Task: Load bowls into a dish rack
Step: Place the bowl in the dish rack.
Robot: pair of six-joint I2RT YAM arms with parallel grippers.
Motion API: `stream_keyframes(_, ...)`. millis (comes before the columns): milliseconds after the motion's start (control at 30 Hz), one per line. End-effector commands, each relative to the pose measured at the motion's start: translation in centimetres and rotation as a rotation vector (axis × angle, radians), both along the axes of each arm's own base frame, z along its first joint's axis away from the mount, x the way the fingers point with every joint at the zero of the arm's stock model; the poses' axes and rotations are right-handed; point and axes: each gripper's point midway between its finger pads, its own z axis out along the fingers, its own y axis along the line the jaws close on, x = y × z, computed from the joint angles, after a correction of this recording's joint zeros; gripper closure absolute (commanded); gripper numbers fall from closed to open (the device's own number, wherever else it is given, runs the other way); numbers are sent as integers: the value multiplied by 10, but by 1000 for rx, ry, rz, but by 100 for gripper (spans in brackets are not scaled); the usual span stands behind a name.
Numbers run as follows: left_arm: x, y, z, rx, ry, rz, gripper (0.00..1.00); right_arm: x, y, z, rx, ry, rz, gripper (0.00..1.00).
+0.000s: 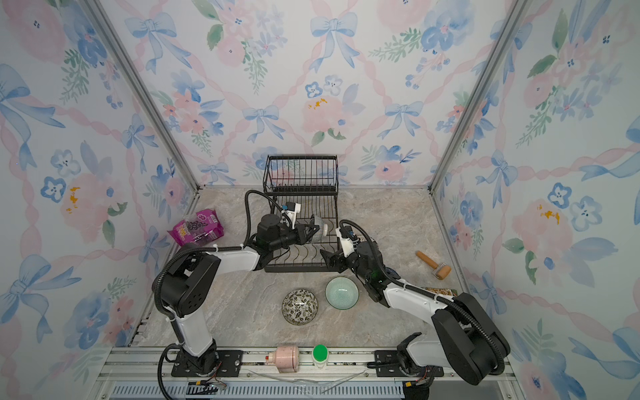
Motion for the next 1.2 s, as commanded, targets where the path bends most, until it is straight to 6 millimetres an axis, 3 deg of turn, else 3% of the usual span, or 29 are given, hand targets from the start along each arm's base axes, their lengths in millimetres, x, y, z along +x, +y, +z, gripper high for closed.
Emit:
stream_keyframes(0, 7, 1, 37, -75, -125, -6, 100, 2, 2, 8, -6, -23, 0, 4)
stream_keyframes(433, 30, -7, 22, -76, -104, -12, 100, -5, 6, 18, 18, -49, 34, 4)
stream_keyframes(1167, 53, -1, -10, 0, -44, 13, 100, -6, 9, 16, 22, -44, 47, 4)
